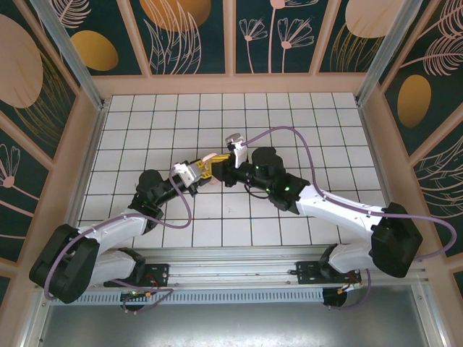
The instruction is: Insert wireless bluetooth earbuds into charging case
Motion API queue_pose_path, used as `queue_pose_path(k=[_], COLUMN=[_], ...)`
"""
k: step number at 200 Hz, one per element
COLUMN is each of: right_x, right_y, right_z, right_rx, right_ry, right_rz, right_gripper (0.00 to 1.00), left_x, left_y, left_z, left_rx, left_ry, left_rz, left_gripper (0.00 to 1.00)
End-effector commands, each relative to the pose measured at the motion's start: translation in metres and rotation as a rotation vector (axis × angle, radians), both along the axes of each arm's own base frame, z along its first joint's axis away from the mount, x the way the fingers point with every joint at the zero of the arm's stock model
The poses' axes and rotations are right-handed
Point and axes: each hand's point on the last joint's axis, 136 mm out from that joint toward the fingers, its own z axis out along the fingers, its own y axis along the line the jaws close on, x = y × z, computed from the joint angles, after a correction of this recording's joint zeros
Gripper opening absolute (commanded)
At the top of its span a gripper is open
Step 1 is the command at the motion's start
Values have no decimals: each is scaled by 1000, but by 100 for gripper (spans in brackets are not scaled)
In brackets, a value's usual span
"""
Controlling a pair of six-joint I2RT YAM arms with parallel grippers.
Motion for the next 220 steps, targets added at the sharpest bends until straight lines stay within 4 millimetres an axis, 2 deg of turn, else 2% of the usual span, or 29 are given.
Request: queue_pose_path(k=[1,54,130,220], right_x=[4,5,0,1], right_y=[-7,-11,-20,-26], right_z=[-20,-24,-14,-14], right_rx=[-71,-107,-145,-231], right_ry=[7,-1,-63,-97], right_rz=[-39,-38,29,62], right_gripper=[21,21,22,22], left_x=[-8,-14,-25,-33], left_y=[-3,-8,-15,-21], left_z=[30,34,42,49], left_rx=[-66,-81,-97,-103], left_ry=[-70,-54,-36,-16], left_rz=[-47,-97,-185,-256], left_gripper=[18,18,19,19])
